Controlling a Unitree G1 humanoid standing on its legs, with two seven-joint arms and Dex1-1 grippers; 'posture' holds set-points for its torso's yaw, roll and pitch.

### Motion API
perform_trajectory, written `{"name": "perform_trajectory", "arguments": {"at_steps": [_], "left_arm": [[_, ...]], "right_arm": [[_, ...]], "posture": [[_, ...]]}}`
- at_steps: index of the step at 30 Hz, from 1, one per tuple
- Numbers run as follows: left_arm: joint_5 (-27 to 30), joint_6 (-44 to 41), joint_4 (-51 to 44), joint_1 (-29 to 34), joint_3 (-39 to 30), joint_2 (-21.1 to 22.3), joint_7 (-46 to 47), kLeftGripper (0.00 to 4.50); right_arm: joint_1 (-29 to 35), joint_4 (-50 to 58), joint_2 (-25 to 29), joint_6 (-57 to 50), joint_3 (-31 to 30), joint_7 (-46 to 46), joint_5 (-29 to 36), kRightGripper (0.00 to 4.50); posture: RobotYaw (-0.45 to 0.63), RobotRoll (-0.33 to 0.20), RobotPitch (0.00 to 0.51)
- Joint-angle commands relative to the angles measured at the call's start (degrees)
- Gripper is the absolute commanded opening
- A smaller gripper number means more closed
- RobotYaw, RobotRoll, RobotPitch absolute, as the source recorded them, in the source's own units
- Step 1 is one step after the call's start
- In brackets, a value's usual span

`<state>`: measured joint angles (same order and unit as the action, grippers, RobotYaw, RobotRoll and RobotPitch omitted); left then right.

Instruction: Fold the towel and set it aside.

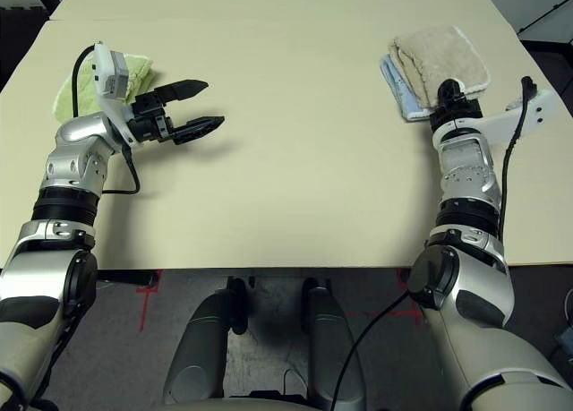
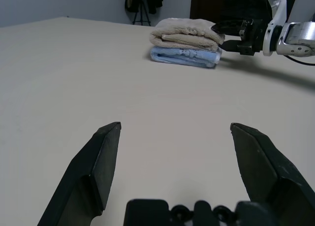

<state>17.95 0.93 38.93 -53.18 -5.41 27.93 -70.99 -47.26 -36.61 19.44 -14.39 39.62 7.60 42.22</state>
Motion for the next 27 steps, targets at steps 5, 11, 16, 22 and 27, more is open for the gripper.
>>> {"name": "perform_trajectory", "arguments": {"at_steps": [5, 11, 16, 22, 27], "left_arm": [[-0.23, -0.31, -0.19, 0.49, 0.41, 0.30, -0.06, 4.50], [-0.38, -1.49, -0.24, 0.71, -0.76, 0.44, 3.62, 4.50], [-1.04, -0.13, -2.35, 2.27, -2.08, -0.66, 10.95, 4.50], [-3.82, 4.28, -4.74, 5.16, -6.38, -5.93, 33.51, 4.50], [-7.80, 13.30, 2.85, 2.96, -9.50, -9.06, 51.98, 4.50]], "right_arm": [[10.43, 26.49, 1.41, -22.37, -4.39, -11.59, 4.68, 4.46], [15.36, 42.28, 9.32, -30.31, -8.95, -6.44, 6.25, 4.46], [13.13, 36.73, 12.81, -19.81, -15.70, 4.41, -1.98, 4.46], [1.50, 11.97, 10.22, 6.40, -23.24, 15.20, -16.23, 4.46], [-5.35, -9.52, 6.44, 25.13, -23.40, 18.43, -21.95, 4.46]], "posture": [[-0.01, 0.000, 0.256], [-0.04, 0.000, 0.257], [-0.04, 0.000, 0.258], [0.00, 0.000, 0.259], [0.03, 0.000, 0.264]]}}
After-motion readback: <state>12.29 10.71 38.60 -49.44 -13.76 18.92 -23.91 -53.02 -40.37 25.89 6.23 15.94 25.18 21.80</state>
